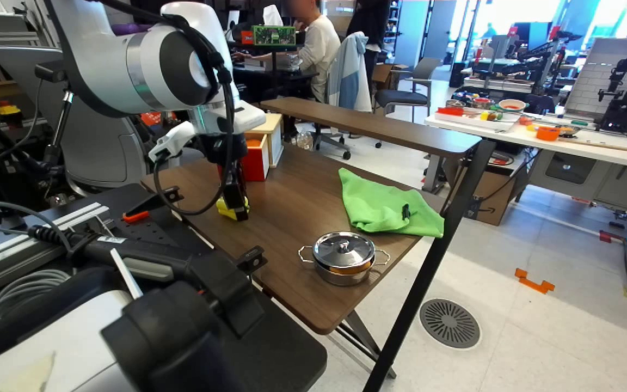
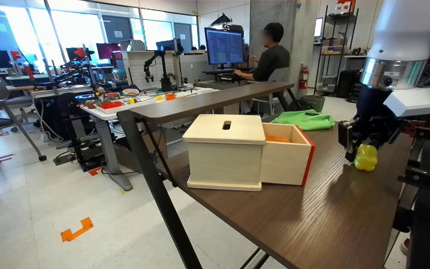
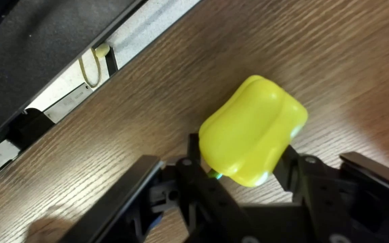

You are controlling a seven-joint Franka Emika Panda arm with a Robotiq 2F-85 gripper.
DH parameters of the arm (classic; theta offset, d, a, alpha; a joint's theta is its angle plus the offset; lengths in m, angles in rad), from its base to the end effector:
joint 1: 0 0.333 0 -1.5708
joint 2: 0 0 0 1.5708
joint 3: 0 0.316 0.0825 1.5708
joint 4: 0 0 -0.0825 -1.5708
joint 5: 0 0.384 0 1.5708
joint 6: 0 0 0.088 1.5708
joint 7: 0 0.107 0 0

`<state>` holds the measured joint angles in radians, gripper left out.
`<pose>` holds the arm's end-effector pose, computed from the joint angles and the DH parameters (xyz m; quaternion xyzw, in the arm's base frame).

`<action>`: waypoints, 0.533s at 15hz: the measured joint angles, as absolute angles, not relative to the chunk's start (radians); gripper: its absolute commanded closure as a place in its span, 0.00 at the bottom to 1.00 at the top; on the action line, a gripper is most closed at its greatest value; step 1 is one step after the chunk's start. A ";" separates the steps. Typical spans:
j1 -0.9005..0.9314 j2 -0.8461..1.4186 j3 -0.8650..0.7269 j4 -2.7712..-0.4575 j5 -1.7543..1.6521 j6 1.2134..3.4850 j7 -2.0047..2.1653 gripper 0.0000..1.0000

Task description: Put the yellow pepper in the drawer

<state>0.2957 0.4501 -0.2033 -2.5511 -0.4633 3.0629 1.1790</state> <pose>0.4306 0.0647 0.1117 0.9524 -0.2960 0.0605 0.0405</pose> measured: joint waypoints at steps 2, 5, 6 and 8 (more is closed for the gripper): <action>0.266 0.436 -0.181 -2.544 -0.463 3.063 1.178 0.73; 0.229 0.387 -0.144 -2.533 -0.462 3.063 1.178 0.73; 0.218 0.365 -0.127 -2.531 -0.462 3.063 1.178 0.73; 0.204 0.322 -0.097 -2.526 -0.460 3.063 1.178 0.73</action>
<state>0.2040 0.3220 -0.0966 -2.5262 -0.4603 3.0627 1.1782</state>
